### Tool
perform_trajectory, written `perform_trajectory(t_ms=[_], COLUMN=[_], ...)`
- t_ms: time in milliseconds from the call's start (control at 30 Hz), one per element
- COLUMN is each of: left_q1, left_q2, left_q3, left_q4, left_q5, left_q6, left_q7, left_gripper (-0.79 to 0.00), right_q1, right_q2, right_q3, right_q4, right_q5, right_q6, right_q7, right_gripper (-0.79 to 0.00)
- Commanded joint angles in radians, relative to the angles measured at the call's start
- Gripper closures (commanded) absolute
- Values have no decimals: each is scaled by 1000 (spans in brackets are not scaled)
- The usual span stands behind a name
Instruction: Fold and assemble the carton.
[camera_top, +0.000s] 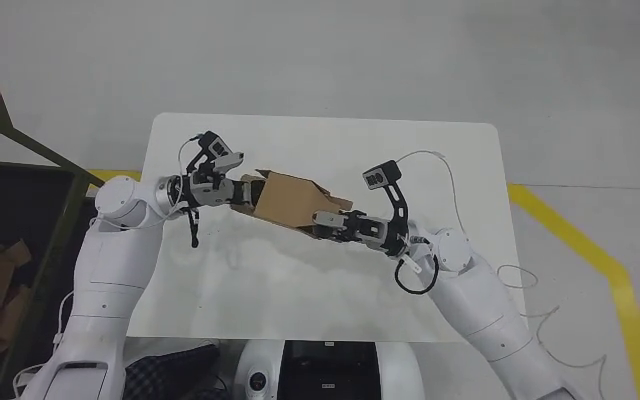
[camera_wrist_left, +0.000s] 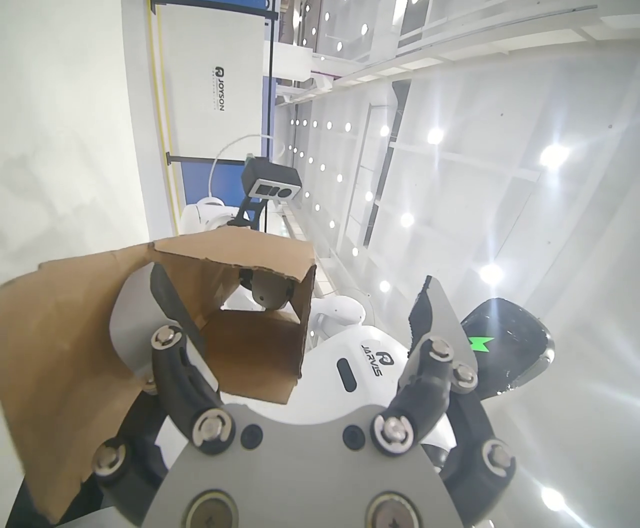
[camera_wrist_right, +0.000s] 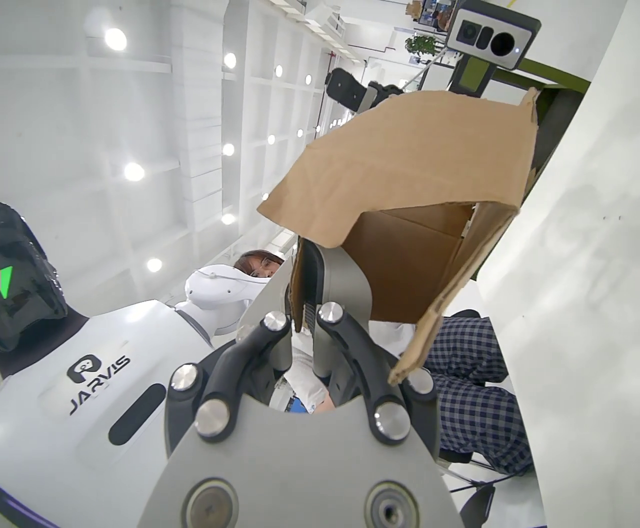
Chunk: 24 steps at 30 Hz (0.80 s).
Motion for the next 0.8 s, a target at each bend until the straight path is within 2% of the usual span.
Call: perform_trajectory(t_ms=[0, 200, 500, 767], left_q1=[-13, -57, -86, -101], left_q2=[1, 0, 7, 31], left_q3=[0, 15, 93, 142], left_q4=[18, 76, 80, 68], left_q5=[-16, -84, -137, -229], left_q6=[-14, -45, -42, -48], left_q7=[-38, -135, -135, -135], left_gripper=[-785, -785, -785, -785], right_q1=[16, 65, 99, 114], right_q2=[-3, -16, -41, -54], right_q3=[-4, -26, -67, -75], right_q4=[31, 105, 171, 207], right_q5=[30, 55, 114, 147], right_q6=[-3, -8, -31, -27], right_q7=[31, 85, 117, 154], right_gripper=[0, 0, 0, 0])
